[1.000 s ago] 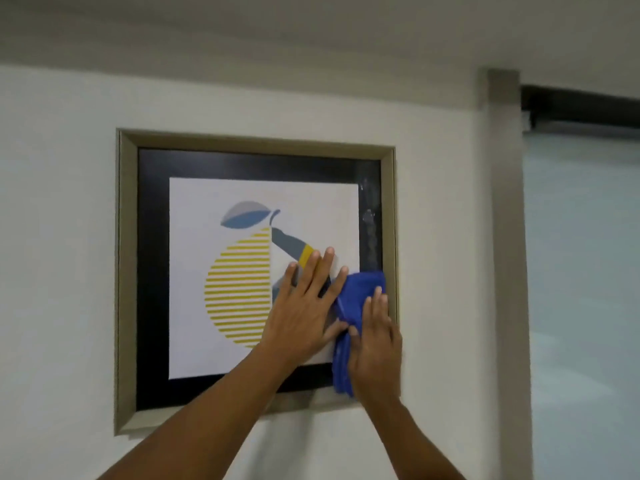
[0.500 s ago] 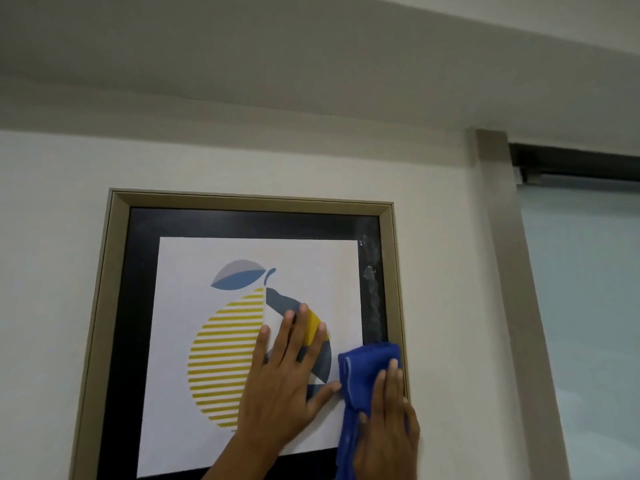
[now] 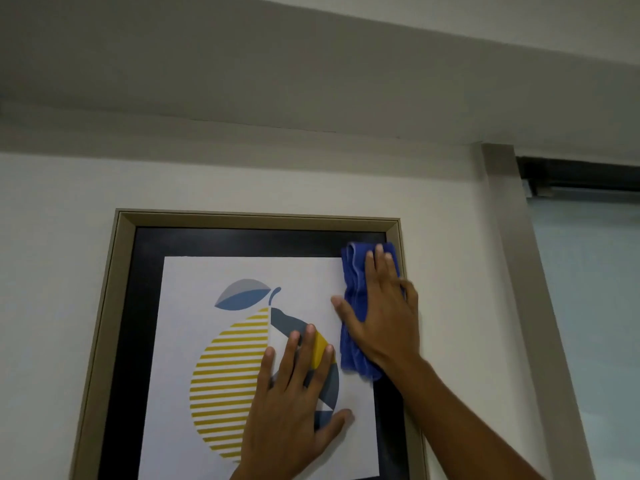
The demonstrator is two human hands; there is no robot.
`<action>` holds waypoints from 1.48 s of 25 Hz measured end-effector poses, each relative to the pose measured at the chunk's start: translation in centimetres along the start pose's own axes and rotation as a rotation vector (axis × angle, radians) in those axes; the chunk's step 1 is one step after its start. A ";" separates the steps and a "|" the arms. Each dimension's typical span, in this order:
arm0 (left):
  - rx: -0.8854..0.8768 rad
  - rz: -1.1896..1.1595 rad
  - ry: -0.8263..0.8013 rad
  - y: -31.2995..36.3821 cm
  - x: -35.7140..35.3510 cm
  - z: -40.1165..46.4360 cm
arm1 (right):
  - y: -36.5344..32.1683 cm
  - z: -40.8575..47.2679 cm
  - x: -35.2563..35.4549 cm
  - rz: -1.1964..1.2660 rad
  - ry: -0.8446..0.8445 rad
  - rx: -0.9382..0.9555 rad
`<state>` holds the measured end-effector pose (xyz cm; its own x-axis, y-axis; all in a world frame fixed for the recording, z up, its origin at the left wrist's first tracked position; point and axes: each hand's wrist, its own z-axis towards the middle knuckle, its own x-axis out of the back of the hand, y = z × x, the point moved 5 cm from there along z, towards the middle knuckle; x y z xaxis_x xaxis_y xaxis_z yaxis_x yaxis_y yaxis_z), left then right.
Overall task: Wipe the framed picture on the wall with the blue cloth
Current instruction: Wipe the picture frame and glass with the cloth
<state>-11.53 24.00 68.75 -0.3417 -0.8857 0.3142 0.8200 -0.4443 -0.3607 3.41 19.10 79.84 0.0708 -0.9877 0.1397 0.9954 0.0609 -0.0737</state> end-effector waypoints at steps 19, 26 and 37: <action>0.031 0.001 -0.002 -0.2 0.6 0.0 | 0.3 -12.1 -1.4 -0.050 -0.133 -0.003; 0.000 0.109 0.071 -0.4 -0.7 0.3 | -0.7 2.8 0.6 -0.043 -0.004 0.036; -0.009 0.061 0.079 0.0 -0.1 -0.2 | -0.3 -14.8 -2.4 0.028 -0.075 -0.041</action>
<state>-11.59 24.03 68.55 -0.3265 -0.9189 0.2214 0.8366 -0.3900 -0.3848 2.01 19.30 64.89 0.1051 -0.9719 0.2104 0.9895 0.0812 -0.1192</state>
